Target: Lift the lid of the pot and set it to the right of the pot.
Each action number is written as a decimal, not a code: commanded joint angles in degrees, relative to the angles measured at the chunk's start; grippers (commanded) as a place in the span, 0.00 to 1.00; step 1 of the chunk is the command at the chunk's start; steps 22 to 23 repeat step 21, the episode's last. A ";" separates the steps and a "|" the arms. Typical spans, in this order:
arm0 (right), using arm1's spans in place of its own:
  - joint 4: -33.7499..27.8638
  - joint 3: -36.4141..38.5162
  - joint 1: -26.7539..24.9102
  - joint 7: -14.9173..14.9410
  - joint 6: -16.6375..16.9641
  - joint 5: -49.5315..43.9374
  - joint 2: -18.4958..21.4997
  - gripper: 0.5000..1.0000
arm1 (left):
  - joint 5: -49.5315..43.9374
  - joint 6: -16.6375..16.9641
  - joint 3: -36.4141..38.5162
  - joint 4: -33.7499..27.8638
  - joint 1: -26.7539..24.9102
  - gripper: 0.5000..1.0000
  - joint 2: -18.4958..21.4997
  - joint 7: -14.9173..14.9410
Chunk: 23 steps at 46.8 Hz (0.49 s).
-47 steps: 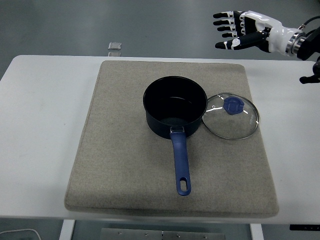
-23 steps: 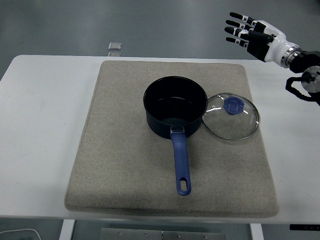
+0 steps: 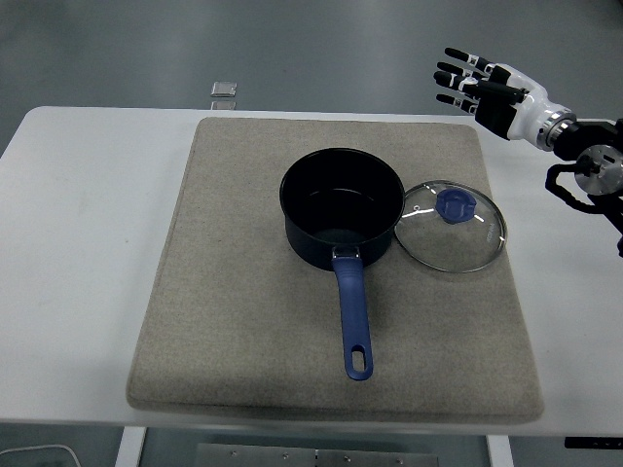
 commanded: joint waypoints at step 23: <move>0.09 0.07 -0.02 0.45 -1.18 -0.08 -0.10 0.84 | 0.00 0.00 0.00 0.02 -0.01 1.00 0.00 0.00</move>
